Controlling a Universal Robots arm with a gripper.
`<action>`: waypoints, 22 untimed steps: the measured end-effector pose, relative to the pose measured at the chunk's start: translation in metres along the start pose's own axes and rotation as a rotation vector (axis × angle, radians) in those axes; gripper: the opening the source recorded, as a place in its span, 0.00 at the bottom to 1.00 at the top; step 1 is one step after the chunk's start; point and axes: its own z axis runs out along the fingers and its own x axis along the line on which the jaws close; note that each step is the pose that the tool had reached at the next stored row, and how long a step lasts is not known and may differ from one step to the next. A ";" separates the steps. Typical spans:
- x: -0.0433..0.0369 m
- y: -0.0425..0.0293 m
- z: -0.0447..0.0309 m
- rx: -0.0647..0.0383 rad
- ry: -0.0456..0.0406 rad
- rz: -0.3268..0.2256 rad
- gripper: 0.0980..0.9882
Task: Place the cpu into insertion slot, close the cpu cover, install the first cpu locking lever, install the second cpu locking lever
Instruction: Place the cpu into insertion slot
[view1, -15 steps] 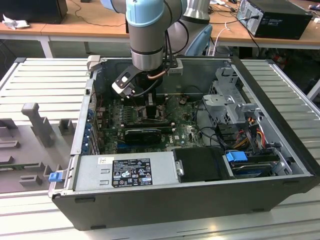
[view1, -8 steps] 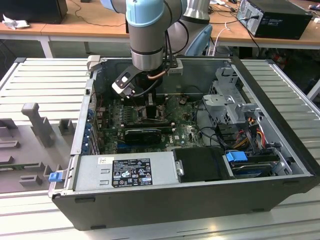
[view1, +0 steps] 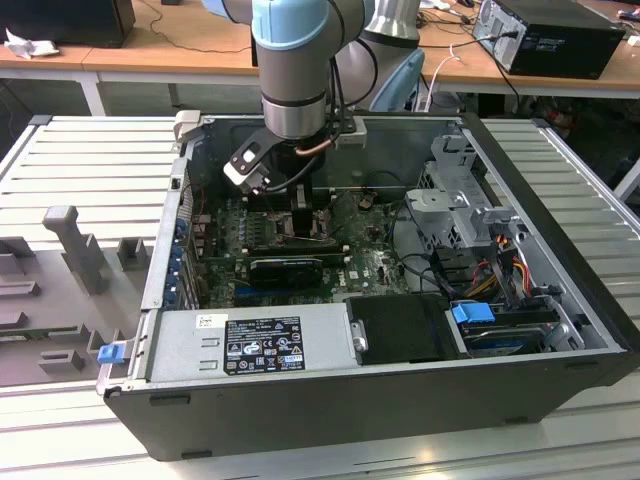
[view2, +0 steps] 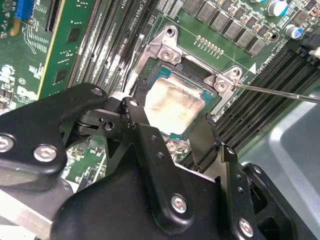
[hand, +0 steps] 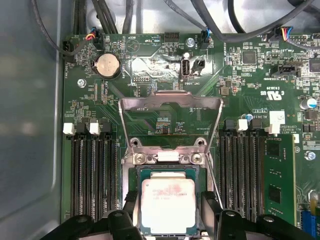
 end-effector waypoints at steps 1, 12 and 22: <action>0.0000 0.0001 -0.0013 0.000 0.0000 0.000 0.57; 0.0001 0.0008 -0.0096 0.000 -0.0023 0.000 0.21; 0.0002 0.0010 -0.0143 0.000 -0.0078 0.000 0.01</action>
